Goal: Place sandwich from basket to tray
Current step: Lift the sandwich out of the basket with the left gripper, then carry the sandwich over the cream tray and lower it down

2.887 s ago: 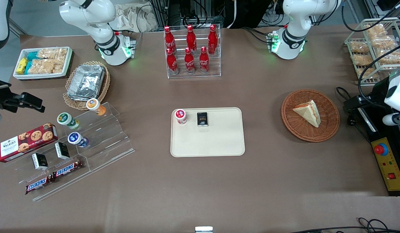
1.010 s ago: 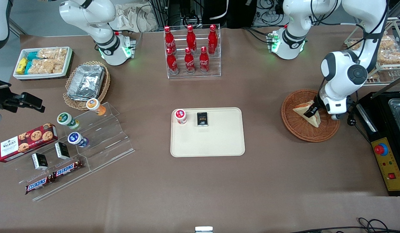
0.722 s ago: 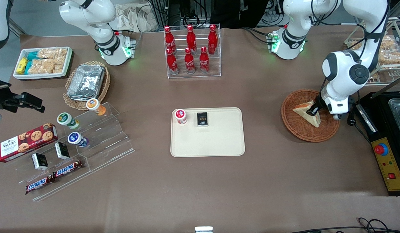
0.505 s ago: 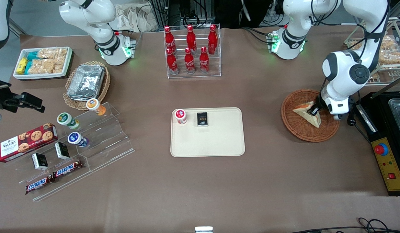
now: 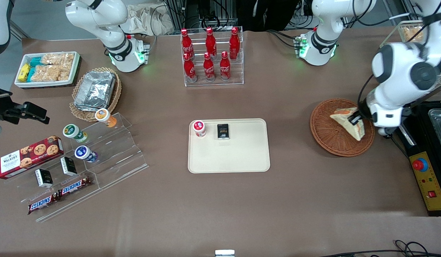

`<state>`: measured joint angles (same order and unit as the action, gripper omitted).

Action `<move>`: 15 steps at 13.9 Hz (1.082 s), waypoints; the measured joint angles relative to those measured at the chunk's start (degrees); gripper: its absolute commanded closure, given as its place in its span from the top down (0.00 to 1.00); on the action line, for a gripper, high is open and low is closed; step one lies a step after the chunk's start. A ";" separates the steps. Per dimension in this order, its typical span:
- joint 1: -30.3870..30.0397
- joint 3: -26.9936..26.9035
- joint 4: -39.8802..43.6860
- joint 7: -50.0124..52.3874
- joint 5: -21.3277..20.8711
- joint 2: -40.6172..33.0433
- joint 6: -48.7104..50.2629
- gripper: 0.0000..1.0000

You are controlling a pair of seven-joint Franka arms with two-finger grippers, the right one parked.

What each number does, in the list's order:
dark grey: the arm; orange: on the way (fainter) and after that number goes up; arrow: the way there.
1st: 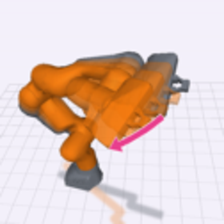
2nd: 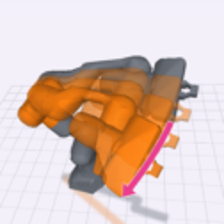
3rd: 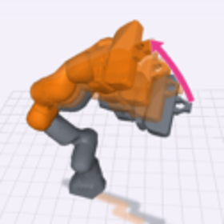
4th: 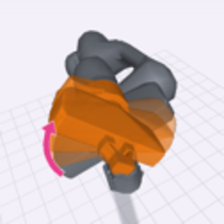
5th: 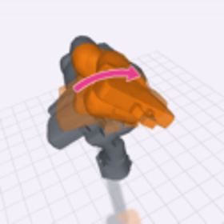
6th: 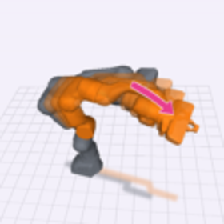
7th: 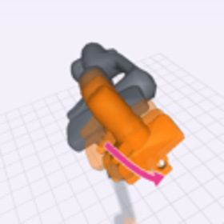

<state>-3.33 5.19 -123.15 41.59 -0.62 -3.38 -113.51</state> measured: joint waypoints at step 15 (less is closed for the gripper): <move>5.59 27.63 22.26 0.29 -12.70 23.27 6.74 0.00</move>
<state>2.25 32.82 -100.89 41.87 -13.33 19.89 -106.77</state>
